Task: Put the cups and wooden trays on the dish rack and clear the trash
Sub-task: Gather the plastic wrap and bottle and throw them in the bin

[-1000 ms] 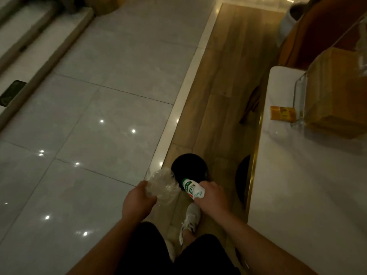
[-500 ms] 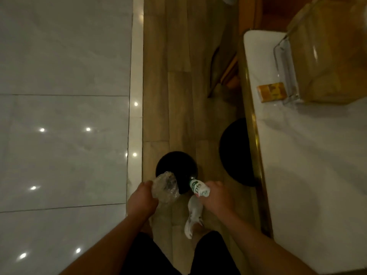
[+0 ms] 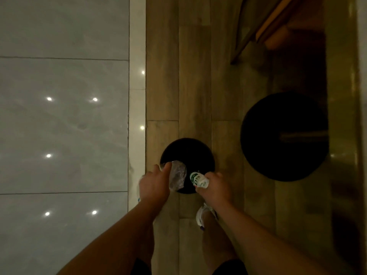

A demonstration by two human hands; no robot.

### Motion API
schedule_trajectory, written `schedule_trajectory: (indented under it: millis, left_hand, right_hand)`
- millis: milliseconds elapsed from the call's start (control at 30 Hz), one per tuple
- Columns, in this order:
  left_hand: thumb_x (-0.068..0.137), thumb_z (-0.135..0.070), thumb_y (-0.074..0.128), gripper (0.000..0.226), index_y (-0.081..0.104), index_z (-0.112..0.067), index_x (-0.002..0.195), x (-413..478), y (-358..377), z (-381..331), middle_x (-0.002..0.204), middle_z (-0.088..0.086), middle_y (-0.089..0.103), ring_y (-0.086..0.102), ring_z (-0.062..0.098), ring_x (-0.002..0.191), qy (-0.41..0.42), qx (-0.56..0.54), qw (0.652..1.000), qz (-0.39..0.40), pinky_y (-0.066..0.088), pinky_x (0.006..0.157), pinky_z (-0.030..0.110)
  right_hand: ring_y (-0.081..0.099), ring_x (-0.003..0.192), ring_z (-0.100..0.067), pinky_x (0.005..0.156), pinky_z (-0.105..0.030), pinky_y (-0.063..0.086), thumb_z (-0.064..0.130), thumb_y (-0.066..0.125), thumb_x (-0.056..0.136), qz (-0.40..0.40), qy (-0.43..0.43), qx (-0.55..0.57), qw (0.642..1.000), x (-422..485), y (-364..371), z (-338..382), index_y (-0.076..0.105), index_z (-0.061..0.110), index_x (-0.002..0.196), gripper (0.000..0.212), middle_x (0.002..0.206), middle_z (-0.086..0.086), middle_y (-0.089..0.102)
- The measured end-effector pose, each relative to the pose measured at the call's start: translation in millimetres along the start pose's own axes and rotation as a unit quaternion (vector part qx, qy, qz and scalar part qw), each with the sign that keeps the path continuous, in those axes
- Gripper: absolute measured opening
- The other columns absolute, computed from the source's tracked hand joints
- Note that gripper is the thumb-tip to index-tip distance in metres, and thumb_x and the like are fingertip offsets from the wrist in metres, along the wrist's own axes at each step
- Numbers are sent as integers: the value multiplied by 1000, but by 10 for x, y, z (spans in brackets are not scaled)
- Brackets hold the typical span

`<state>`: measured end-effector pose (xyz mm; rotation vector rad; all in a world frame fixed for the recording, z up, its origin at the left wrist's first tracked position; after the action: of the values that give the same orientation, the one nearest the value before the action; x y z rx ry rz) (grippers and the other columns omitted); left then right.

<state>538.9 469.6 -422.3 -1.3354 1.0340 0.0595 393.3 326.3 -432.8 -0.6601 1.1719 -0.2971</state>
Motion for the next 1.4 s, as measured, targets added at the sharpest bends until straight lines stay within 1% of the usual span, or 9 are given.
schedule_trajectory:
  millis: [167, 367, 667, 833, 933, 1000, 1133, 1233, 1400]
  left_hand:
    - [80, -39, 74, 78, 30, -25, 143, 367, 355, -180, 127, 11, 54, 63, 31, 100, -6, -13, 1000, 14, 58, 71, 41]
    - [82, -33, 72, 80, 26, -18, 145, 798, 778, -405, 125, 15, 52, 59, 33, 102, 24, 39, 999, 25, 56, 72, 40]
    - [80, -35, 66, 65, 42, -19, 138, 1169, 1136, -468, 125, 14, 56, 50, 36, 114, 61, 127, 990, 13, 39, 96, 49]
    - [73, -52, 68, 81, 37, -24, 142, 1239, 1240, -433, 136, 13, 49, 39, 37, 128, 56, 59, 996, 19, 32, 106, 54]
    - [71, -64, 60, 94, 26, -31, 151, 1232, 1245, -463, 157, 11, 28, 17, 36, 147, 77, -48, 996, 17, 8, 119, 58]
    - [71, -68, 51, 90, 31, -33, 151, 1211, 1173, -483, 160, 8, 26, 11, 30, 151, 101, -104, 989, -11, -2, 121, 54]
    - [80, -62, 48, 76, 42, -28, 147, 1183, 1039, -432, 155, 6, 39, 21, 29, 149, 102, -129, 985, -50, 1, 122, 48]
    - [80, -63, 39, 77, 40, -27, 148, 1138, 993, -411, 154, 7, 41, 24, 31, 148, 105, -92, 990, -27, 6, 122, 51]
    - [83, -52, 52, 72, 36, -27, 149, 984, 820, -353, 152, 7, 39, 26, 32, 145, 94, -22, 995, 31, 17, 120, 53]
  right_hand:
    - [58, 100, -26, 77, -41, 55, 49, 76, 72, -18, 8, -1, 1000, 367, 213, -100, 61, 22, 107, 47, 113, -4, 55]
    - [53, 108, -26, 81, -38, 53, 51, 74, 73, -9, -30, -53, 998, 756, 443, -159, 59, 22, 115, 53, 120, -5, 53]
    - [46, 116, -28, 89, -39, 49, 42, 71, 78, -1, -141, -178, 974, 1063, 653, -62, 54, 24, 125, 53, 125, -5, 53]
    - [44, 119, -28, 94, -42, 45, 41, 72, 78, -5, -187, -174, 967, 1072, 721, -12, 53, 22, 125, 55, 130, -6, 49]
    - [42, 124, -29, 98, -42, 44, 40, 68, 80, -16, -202, -157, 967, 1063, 708, 22, 56, 22, 121, 47, 138, -6, 45]
    - [42, 124, -28, 99, -41, 44, 35, 64, 83, -29, -194, -148, 969, 1053, 681, 12, 56, 23, 122, 41, 139, -6, 45]
    - [41, 124, -27, 96, -39, 47, 30, 69, 81, -22, -162, -123, 979, 1014, 652, -70, 54, 24, 128, 49, 138, -4, 46]
    - [43, 120, -25, 86, -37, 51, 26, 66, 84, -17, -140, -123, 982, 971, 624, -132, 52, 24, 130, 48, 133, -3, 48]
    - [45, 116, -28, 86, -39, 50, 28, 61, 86, 9, -109, -123, 986, 827, 497, -134, 47, 24, 133, 50, 129, -6, 50]
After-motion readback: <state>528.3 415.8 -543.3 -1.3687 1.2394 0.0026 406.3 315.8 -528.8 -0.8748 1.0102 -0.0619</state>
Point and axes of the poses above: each hand's wrist, its own x-axis towards the middle knuckle, its own y-axis out of the palm, z = x × y, the point moved 7 cm from there along x, towards the middle knuckle
